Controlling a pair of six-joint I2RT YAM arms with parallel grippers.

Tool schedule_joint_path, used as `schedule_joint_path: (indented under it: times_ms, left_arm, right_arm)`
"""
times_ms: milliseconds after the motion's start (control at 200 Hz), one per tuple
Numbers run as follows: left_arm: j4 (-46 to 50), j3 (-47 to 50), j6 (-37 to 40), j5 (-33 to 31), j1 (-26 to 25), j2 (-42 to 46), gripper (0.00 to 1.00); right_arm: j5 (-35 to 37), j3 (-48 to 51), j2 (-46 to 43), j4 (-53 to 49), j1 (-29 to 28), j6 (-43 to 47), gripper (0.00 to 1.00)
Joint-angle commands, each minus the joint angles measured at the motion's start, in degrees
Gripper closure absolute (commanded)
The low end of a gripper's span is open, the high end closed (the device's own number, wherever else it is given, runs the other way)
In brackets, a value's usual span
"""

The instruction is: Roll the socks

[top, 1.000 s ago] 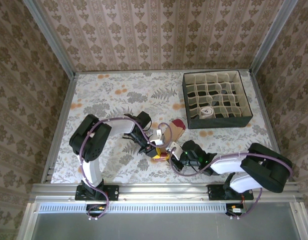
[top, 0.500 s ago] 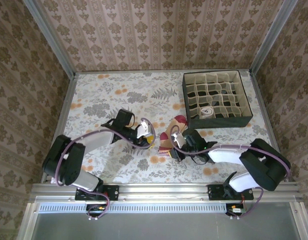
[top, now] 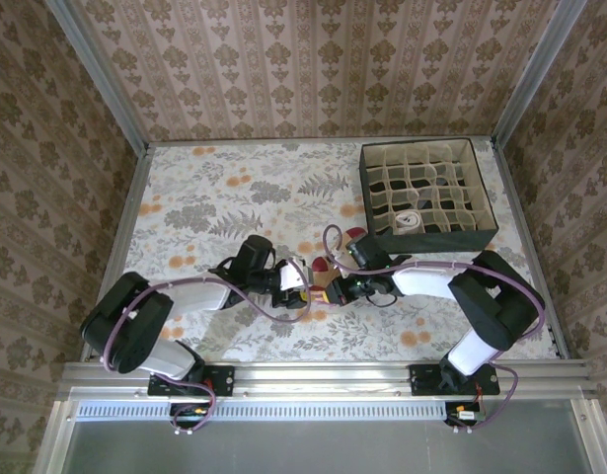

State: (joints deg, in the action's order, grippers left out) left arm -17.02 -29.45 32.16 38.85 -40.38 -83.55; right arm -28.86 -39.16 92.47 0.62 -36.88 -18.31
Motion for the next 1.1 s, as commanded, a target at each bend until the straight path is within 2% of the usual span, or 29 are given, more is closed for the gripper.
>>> schedule_joint_path:
  times_ms: [0, 140, 220, 420, 495, 635, 710, 935, 1095]
  left_arm:
    - [-1.91, -1.94, -2.62, 0.00, -0.27, -2.45, 0.49]
    - [-1.44, -3.29, -4.81, -0.31, 0.49, -5.28, 0.49]
    - [-0.26, -4.74, -6.72, 0.53, 1.13, -6.91, 0.53]
    - [2.81, -7.13, -10.00, 3.72, 2.66, -9.98, 0.73]
    - [5.81, -8.35, -10.19, 3.84, 2.94, -11.19, 0.78]
    - [9.16, -9.46, -10.93, 2.29, 3.04, -13.40, 0.80]
    - [10.53, -10.28, -11.55, 1.64, 3.03, -14.56, 0.82]
    - [14.06, -12.33, -12.86, -0.41, 3.03, -16.97, 0.82]
    - [15.26, -13.63, -14.22, -1.17, 2.78, -18.28, 0.83]
  right_arm:
    - [1.57, 0.66, 2.80, -8.73, 0.23, -1.39, 1.00]
    - [1.40, 0.75, 3.02, -9.20, 0.50, -1.94, 1.00]
    - [1.25, 0.66, 3.08, -9.52, 0.59, -2.22, 1.00]
    - [1.67, -0.28, 2.73, -11.02, 0.76, -2.45, 0.93]
    - [2.15, -0.82, 2.10, -12.03, 0.76, -2.65, 0.86]
    - [4.29, -1.27, -0.56, -13.33, 0.76, -3.65, 0.60]
    - [6.28, -1.44, -2.66, -14.64, 0.76, -4.57, 0.51]
    - [12.39, -2.39, -8.35, -17.55, 0.76, -8.37, 0.49]
    - [14.84, -3.44, -8.84, -17.23, 0.29, -8.83, 0.50]
